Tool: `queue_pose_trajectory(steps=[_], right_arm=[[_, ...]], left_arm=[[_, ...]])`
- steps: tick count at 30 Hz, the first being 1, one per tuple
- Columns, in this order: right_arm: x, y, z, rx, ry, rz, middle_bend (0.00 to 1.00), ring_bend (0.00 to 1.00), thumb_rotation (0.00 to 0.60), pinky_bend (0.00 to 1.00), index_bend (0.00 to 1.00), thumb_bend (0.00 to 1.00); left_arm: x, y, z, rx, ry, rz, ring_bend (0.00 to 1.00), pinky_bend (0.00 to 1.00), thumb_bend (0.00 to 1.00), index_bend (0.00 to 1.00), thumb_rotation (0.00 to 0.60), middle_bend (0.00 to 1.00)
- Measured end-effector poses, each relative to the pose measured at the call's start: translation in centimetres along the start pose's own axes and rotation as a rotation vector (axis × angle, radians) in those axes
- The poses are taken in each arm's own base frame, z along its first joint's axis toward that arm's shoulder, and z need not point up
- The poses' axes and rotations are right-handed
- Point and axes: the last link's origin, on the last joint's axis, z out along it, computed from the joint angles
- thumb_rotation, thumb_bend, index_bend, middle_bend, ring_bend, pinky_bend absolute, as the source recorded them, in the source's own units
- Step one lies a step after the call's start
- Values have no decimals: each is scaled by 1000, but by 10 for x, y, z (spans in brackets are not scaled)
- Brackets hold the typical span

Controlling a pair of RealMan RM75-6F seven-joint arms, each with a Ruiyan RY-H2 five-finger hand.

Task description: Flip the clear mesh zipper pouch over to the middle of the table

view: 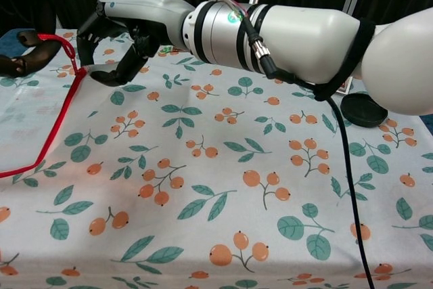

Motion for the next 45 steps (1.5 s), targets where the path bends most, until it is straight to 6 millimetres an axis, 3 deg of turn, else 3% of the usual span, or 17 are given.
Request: queue_pose_trajectory(steps=[17,45], right_arm=[[40,-15,-4,-27,83,20,380,136,600,39,804,432],[71,-15,-20,-18,183,75,384,145,600,39,808,442]], left_arm=[[-3,-13,-5,87,10,-53,486,447,388,706,600,567],[-27,-15,-16,120,-93,-88,486,452,390,707,600,568]])
